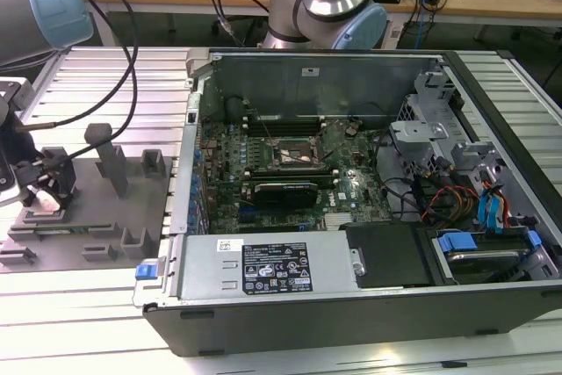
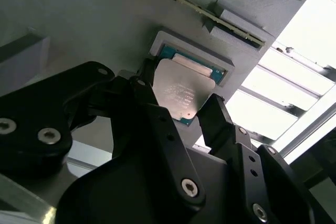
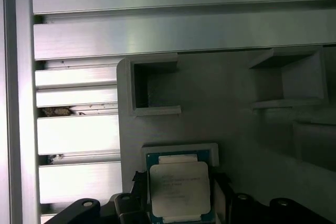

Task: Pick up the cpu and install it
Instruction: 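Pick up the cpu and move it towards the insertion slot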

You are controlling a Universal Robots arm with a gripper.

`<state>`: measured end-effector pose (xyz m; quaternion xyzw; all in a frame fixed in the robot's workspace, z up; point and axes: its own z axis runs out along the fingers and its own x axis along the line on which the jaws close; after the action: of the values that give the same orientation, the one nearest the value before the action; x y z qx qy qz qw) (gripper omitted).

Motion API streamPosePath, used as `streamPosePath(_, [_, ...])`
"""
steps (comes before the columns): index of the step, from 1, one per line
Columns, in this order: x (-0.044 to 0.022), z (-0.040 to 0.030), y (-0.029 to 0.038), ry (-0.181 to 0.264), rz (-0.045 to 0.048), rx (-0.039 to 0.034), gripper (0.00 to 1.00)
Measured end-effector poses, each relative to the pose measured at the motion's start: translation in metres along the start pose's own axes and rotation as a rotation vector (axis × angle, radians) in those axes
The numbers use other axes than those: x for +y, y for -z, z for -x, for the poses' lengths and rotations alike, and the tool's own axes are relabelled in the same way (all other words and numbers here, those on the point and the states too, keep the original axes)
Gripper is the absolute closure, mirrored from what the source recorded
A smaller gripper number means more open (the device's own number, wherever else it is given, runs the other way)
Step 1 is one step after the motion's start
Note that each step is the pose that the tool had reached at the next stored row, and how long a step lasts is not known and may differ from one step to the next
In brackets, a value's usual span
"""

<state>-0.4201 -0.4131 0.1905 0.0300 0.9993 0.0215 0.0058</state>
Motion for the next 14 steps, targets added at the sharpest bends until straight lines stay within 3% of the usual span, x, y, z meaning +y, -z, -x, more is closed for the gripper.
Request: streamPosePath(14, [0.0018, -0.0001, -0.0021, 0.000, 0.0000, -0.0001, 0.40])
